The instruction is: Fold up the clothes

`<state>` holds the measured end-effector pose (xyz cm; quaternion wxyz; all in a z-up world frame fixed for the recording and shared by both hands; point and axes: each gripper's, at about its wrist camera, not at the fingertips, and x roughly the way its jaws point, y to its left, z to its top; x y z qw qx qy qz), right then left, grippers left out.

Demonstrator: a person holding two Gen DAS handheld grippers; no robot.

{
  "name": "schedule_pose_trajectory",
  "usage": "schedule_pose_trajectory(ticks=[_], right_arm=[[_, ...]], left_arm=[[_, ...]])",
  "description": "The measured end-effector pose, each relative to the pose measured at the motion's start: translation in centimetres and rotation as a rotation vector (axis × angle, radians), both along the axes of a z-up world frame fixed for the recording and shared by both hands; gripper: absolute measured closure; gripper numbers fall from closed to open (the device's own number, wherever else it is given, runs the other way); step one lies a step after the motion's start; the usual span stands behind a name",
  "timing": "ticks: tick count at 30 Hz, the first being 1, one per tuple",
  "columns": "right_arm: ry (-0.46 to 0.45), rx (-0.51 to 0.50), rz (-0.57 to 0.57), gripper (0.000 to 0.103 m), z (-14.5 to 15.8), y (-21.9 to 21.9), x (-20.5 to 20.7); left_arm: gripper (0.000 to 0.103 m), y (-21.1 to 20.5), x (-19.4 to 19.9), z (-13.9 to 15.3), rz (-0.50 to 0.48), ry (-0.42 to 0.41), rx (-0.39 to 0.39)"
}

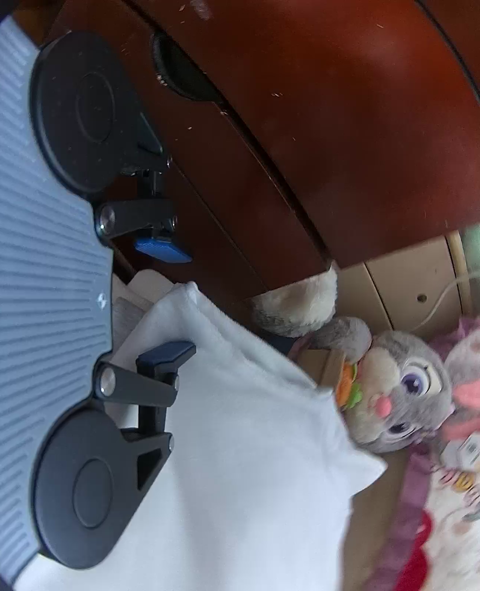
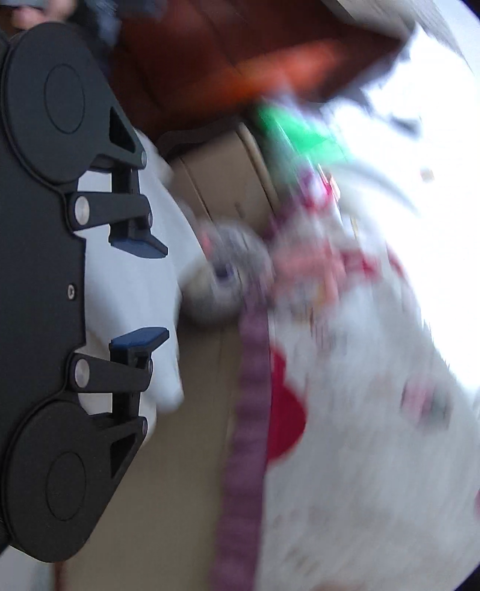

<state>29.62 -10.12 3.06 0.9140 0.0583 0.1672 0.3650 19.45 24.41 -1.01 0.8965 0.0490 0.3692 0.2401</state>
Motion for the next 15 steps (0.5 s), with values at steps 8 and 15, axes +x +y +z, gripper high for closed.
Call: schedule_pose_trajectory(ticks=[8,15], right_arm=[[-0.241,-0.417,0.167,0.037,-4.4,8.2,-10.4],[-0.011,-0.35,0.428,0.038,-5.3,4.4,-13.3]], left_arm=[[0.056,-1.3,0.5,0.1,0.029,0.064,0.079],[0.048,-1.5,0.0,-0.1,0.043,0.055,0.083]])
